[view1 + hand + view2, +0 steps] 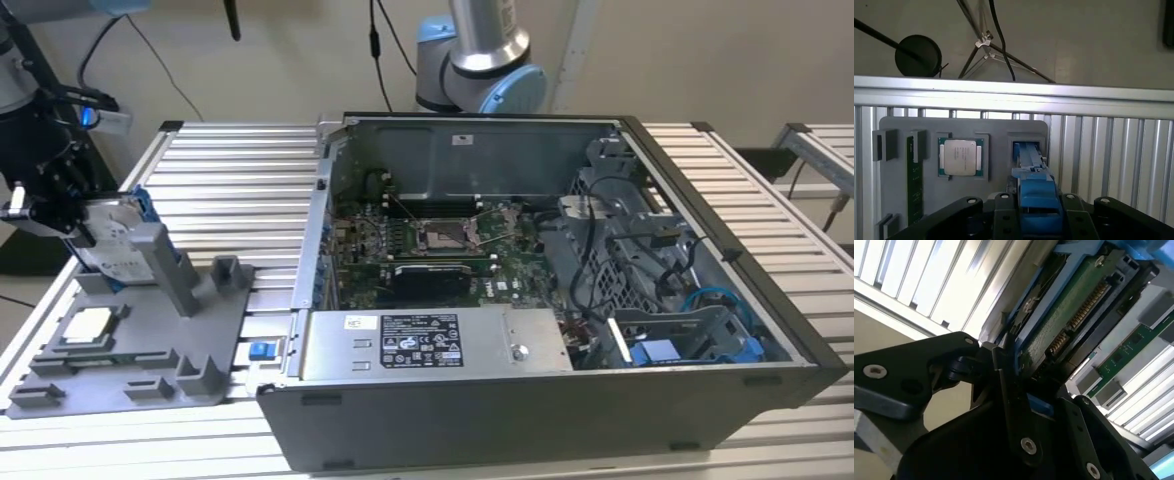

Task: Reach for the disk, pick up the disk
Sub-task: 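Pick up the disk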

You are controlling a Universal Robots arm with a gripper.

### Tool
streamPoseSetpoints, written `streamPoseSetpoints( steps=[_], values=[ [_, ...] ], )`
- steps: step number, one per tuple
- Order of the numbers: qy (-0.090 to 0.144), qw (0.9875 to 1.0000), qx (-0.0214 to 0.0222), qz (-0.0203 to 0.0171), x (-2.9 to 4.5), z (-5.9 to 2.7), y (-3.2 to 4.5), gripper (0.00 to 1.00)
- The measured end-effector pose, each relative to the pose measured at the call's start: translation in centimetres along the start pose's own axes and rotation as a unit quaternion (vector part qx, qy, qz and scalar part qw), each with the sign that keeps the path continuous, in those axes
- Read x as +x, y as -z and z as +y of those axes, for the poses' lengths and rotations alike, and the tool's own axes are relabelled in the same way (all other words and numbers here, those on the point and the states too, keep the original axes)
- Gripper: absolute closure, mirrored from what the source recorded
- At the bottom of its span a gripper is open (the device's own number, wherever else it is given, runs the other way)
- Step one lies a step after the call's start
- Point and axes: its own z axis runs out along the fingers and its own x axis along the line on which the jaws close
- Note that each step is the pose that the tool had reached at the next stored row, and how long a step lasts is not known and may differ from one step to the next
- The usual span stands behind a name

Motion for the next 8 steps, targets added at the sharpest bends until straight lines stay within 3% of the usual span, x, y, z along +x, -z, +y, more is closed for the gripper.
streamPoseSetpoints(
  steps=[8],
  values=[
    [0.0, 1.0, 0.0002, 0.0002, 0.0, 0.0, 0.02, 1.0]
  ],
)
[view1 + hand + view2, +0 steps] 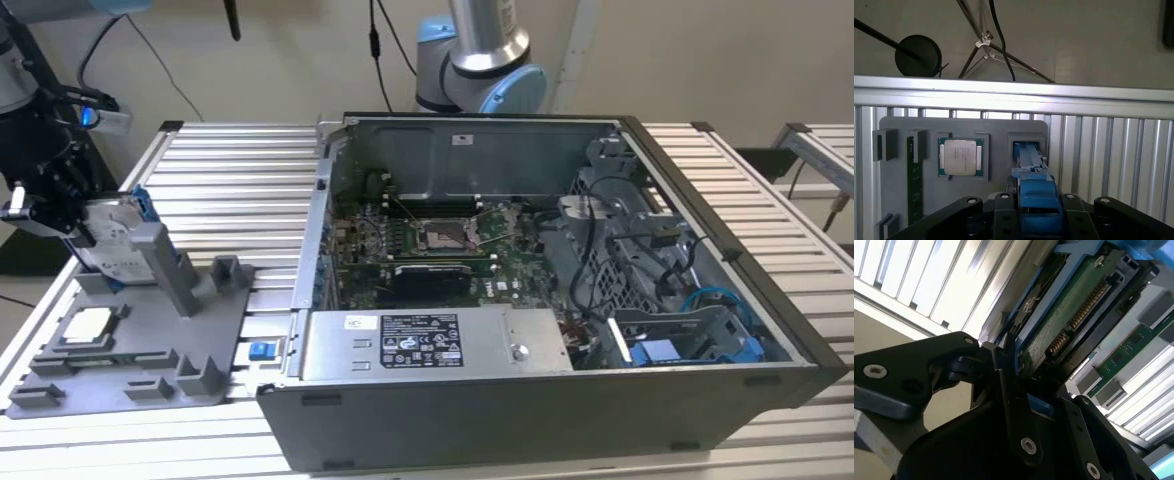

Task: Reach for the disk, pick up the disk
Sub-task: 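Pick up the disk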

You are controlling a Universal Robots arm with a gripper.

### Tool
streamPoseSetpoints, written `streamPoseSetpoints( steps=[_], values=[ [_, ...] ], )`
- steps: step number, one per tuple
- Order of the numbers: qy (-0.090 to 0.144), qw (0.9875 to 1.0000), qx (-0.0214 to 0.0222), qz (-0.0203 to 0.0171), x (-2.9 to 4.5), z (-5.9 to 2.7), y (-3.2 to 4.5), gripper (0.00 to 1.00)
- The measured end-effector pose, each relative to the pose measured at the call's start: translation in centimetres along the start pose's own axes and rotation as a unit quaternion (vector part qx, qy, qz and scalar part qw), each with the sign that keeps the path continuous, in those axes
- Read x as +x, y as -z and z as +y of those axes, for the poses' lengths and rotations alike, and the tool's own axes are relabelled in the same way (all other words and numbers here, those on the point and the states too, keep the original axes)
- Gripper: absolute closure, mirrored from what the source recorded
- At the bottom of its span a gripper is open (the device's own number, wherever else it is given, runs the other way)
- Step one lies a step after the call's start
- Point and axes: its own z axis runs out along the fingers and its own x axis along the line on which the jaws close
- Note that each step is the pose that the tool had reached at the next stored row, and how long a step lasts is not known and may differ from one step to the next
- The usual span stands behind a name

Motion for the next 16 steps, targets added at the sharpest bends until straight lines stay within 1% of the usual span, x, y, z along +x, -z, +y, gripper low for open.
streamPoseSetpoints(
  steps=[12, 13, 14, 15, 16],
  values=[
    [0.0, 1.0, 0.0001, 0.0005, 0.0, 0.0, 0.0, 1.0],
    [0.0, 1.0, 0.0001, 0.0013, -0.01, 0.0, 0.0, 1.0],
    [0.0, 1.0, 0.0, 0.0033, -0.02, 0.0, -0.01, 1.0],
    [0.0, 1.0, 0.0, 0.0043, -0.01, 0.0, -0.01, 1.0],
    [0.0, 1.0, 0.0, 0.0044, -0.01, 0.0, -0.01, 1.0]
  ],
)
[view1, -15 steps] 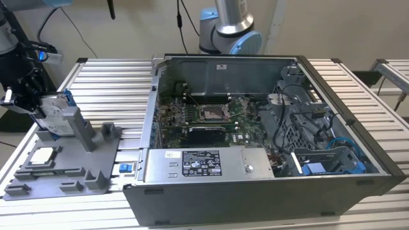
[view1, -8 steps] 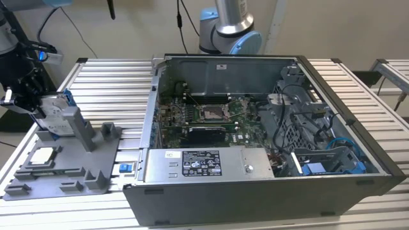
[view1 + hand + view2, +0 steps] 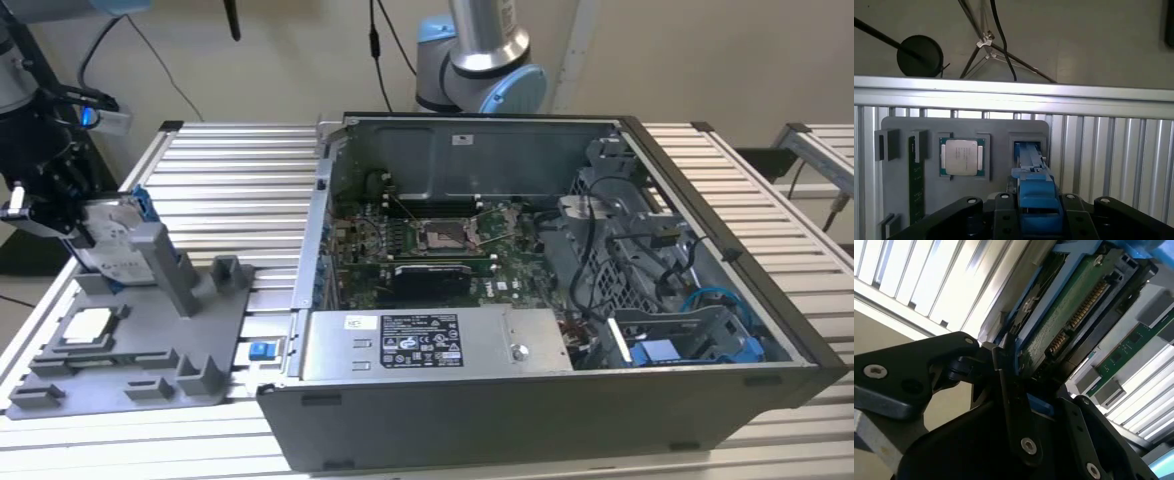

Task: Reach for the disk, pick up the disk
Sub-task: 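Pick up the disk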

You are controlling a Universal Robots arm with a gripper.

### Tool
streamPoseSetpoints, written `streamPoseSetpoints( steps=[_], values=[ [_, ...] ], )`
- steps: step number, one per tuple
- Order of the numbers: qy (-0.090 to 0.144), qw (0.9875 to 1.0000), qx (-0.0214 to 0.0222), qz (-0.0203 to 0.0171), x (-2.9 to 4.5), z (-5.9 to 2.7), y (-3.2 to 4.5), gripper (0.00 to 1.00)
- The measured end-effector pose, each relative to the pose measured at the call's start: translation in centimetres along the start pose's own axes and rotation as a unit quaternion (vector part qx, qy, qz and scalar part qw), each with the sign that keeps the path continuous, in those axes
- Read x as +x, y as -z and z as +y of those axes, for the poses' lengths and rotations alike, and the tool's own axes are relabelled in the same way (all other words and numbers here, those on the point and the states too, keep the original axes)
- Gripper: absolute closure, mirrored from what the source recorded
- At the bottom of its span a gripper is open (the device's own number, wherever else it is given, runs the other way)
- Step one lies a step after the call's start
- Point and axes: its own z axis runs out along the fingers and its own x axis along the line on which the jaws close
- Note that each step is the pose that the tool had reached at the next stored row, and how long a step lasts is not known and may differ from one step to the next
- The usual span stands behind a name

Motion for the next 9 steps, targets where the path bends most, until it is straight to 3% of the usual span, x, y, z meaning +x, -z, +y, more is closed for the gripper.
streamPoseSetpoints(
  steps=[4, 6, 8, 9],
  values=[
    [0.0, 1.0, 0.0001, -0.0064, -0.01, 0.0, 0.01, 1.0],
    [0.0, 1.0, 0.0002, -0.0058, -0.01, 0.0, 0.0, 1.0],
    [0.0, 1.0, 0.0001, -0.0019, 0.0, 0.0, -0.01, 1.0],
    [0.0, 1.0, 0.0001, -0.0016, 0.01, 0.0, 0.0, 1.0]
  ],
)
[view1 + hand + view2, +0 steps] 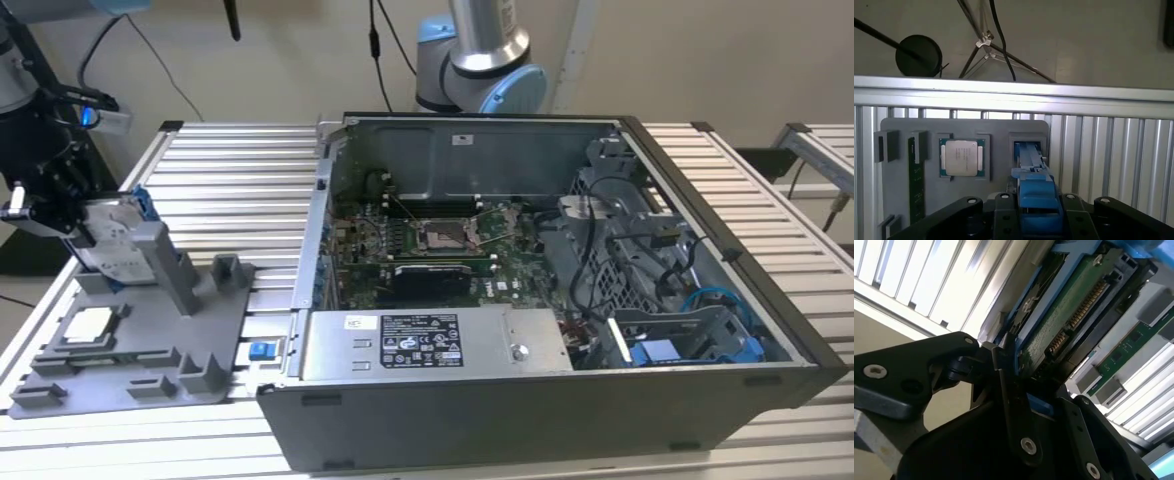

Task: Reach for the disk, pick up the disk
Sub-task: 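Pick up the disk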

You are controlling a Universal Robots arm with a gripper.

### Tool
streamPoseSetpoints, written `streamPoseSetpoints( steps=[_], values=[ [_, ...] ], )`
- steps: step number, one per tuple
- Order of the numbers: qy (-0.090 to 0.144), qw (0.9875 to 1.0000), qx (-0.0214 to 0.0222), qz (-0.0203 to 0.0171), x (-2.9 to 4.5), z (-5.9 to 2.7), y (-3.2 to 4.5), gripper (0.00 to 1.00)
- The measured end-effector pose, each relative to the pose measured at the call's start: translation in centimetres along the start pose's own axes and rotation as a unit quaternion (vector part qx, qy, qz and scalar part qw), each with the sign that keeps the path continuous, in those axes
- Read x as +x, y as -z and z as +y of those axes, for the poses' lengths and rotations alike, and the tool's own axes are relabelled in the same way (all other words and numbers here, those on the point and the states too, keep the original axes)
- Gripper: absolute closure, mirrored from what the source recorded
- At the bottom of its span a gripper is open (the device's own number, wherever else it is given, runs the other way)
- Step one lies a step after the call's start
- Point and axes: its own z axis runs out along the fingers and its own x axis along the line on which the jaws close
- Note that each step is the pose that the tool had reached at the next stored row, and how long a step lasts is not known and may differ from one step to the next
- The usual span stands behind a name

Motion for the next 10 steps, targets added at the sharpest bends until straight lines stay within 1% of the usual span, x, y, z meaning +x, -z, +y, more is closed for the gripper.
streamPoseSetpoints(
  steps=[1, 2, 3, 4, 6, 10],
  values=[
    [0.0, 1.0, -0.0001, -0.0018, 0.01, 0.01, 0.02, 1.0],
    [0.0, 1.0, 0.0001, -0.0081, 0.0, 0.01, 0.02, 1.0],
    [0.0, 0.9999, 0.0002, -0.0113, -0.01, 0.01, 0.01, 1.0],
    [0.0, 0.9999, 0.0003, -0.0115, -0.02, 0.01, 0.01, 1.0],
    [0.0, 1.0, 0.0002, -0.0095, -0.01, 0.01, 0.01, 1.0],
    [0.0, 1.0, 0.0002, -0.009, 0.0, 0.01, 0.01, 1.0]
  ],
)
